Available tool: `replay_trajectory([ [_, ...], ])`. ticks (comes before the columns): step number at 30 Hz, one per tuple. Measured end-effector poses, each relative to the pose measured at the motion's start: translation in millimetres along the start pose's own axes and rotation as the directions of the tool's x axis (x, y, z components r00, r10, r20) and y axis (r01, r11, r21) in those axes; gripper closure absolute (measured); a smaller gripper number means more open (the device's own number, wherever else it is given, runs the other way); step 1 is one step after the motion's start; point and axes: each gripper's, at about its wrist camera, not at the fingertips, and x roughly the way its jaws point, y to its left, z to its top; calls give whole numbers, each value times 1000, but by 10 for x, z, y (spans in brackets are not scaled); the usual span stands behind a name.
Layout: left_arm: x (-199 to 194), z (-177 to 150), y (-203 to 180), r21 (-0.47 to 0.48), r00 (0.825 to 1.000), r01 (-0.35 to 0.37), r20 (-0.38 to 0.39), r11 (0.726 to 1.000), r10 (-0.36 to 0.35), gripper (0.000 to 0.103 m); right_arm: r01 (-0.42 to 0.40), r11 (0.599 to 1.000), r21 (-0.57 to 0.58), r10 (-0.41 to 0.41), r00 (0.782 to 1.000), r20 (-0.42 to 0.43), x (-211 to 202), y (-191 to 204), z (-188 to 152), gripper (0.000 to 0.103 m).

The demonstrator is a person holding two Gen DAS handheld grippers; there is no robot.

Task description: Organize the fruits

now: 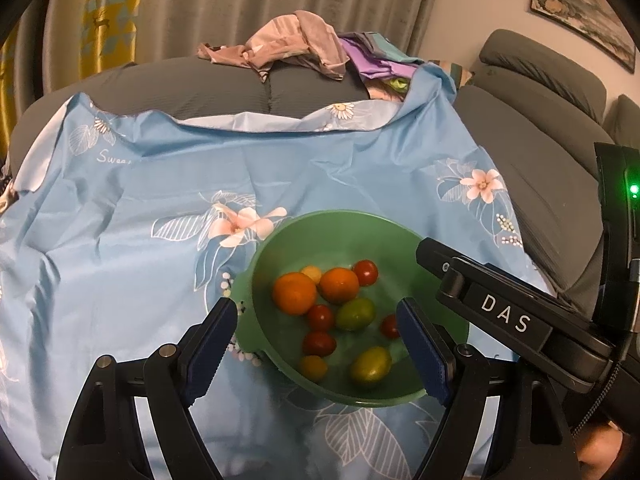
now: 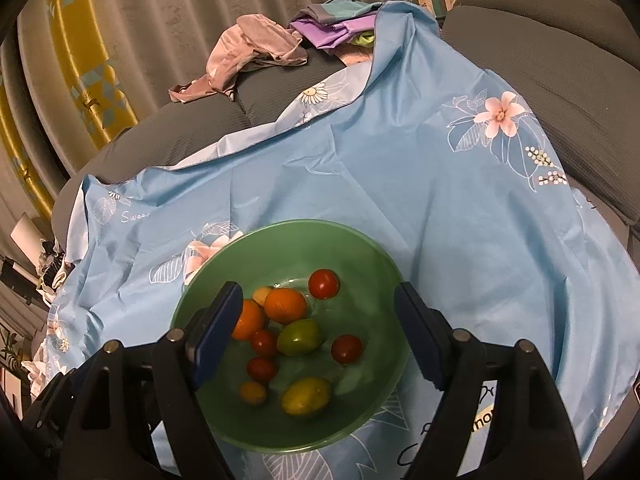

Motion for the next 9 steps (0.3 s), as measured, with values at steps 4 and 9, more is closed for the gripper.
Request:
replay_trajectory([
  [4, -6, 0, 15, -6, 1000, -2, 5, 1000, 2, 21, 12, 1000, -1, -12, 1000, -1, 3, 5, -3, 25],
  [9, -20, -6, 88, -19, 1000, -5, 9, 1000, 5, 21, 19, 1000, -6, -19, 1000, 0, -8, 20, -8, 25],
])
